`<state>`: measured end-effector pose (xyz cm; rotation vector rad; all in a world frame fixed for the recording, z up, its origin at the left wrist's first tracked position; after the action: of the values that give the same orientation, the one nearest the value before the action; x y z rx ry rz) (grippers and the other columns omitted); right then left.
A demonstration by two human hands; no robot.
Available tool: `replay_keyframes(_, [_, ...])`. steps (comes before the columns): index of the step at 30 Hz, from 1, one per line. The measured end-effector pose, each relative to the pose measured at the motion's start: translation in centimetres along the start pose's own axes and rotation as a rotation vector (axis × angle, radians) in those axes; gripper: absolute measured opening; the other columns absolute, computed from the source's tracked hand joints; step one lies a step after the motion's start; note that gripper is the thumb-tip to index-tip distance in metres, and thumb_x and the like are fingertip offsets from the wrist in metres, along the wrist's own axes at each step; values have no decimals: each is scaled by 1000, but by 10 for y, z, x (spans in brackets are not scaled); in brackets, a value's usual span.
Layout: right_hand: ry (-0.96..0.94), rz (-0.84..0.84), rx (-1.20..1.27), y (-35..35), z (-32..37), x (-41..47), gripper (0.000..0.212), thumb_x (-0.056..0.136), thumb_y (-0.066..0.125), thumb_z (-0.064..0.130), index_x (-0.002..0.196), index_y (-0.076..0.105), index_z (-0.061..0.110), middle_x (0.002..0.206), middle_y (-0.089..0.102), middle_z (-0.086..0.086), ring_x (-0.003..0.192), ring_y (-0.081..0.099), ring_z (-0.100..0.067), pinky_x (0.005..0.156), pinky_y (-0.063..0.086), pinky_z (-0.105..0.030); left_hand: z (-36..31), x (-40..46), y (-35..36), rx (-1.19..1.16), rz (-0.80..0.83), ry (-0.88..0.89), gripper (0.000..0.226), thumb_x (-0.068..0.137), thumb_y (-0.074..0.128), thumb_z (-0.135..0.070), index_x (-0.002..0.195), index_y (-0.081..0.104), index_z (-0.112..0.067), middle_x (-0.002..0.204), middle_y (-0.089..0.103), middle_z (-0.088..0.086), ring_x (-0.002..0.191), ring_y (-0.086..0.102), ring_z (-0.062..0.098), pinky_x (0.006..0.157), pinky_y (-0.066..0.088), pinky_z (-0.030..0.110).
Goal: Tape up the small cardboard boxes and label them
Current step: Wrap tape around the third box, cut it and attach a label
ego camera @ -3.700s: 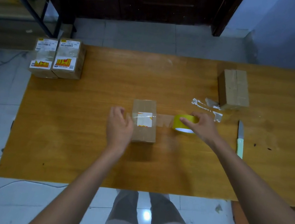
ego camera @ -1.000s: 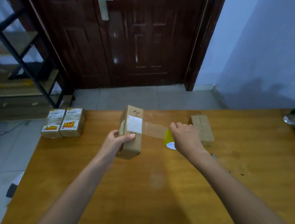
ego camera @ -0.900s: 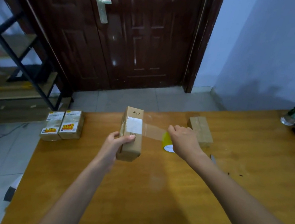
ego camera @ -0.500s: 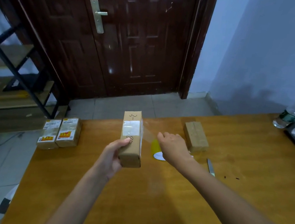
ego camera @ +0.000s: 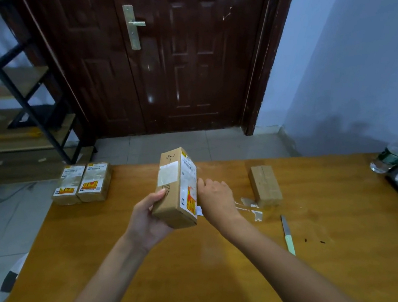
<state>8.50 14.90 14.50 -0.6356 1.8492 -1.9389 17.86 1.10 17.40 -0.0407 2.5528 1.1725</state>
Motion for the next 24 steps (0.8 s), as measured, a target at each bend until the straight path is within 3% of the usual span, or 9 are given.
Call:
replay_keyframes(3, [34,-42,19,-1,3,-1,17,92,57,20,102,44,15,91,56,-2,78,55,-16,70,43,-27,-1,-2,0,-11,22,-3,48,93,38,-31,127,64,-10,134,57,23,113,62,38,84,55,46])
replay_keyframes(7, [72,-62,-16,-8,7,-3,8,89,53,15,92,45,16,86,56,-2,72,52,-19,66,33,-29,-6,1,2,81,-19,-16,48,92,38,-26,133,53,-6,134,57,24,114,61,37,89,56,45])
replay_keyframes(9, [115,-59,12,-12,4,-4,4,89,50,15,92,47,15,90,59,-3,79,59,-22,68,33,-31,-11,3,-1,142,-62,2,42,91,42,-19,126,57,-2,130,60,24,111,63,34,91,55,41])
replay_keyframes(12, [140,-89,11,-19,-1,-4,7,90,50,12,90,44,16,91,59,-3,81,57,-21,74,37,-31,-16,7,-12,422,-216,10,29,98,39,-14,117,58,-1,117,65,23,96,67,29,81,55,40])
replay_keyframes(15, [120,-113,-19,-24,3,-6,6,93,50,12,89,46,15,90,58,-4,80,55,-21,77,39,-32,-21,10,-7,636,-255,-59,35,97,34,-26,104,63,-8,85,71,12,73,71,20,69,53,35])
replay_keyframes(17, [102,-127,-37,-25,9,-6,8,93,50,11,89,45,15,90,58,-4,80,55,-20,77,39,-32,-23,15,0,703,-249,-57,39,99,39,-44,107,65,-16,90,75,9,80,74,21,72,57,36])
replay_keyframes(19, [82,-132,-48,-26,13,-6,8,94,51,12,89,45,15,91,59,-4,81,56,-20,77,39,-32,-19,20,6,819,-280,-51,51,86,55,-59,115,65,-18,96,76,6,87,74,24,79,59,39])
replay_keyframes(22, [59,-141,-19,-31,11,-9,8,92,57,17,94,50,14,94,59,-3,85,57,-20,79,41,-31,-9,23,4,836,-437,-34,58,77,65,-58,111,66,-11,91,76,6,79,75,21,67,59,29])
replay_keyframes(24, [41,-178,12,-39,2,-14,24,78,71,16,94,53,14,91,59,-2,83,56,-19,72,42,-29,-8,21,0,747,-459,-44,55,79,66,-56,106,69,-9,91,77,8,80,75,23,64,59,28])
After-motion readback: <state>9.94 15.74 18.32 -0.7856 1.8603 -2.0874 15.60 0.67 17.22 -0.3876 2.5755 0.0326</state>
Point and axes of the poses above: each hand's wrist, its own x-axis towards the middle knuckle, its own y-axis out of the palm, z = x × y, the point moved 1 cm from there along x, towards the middle knuckle
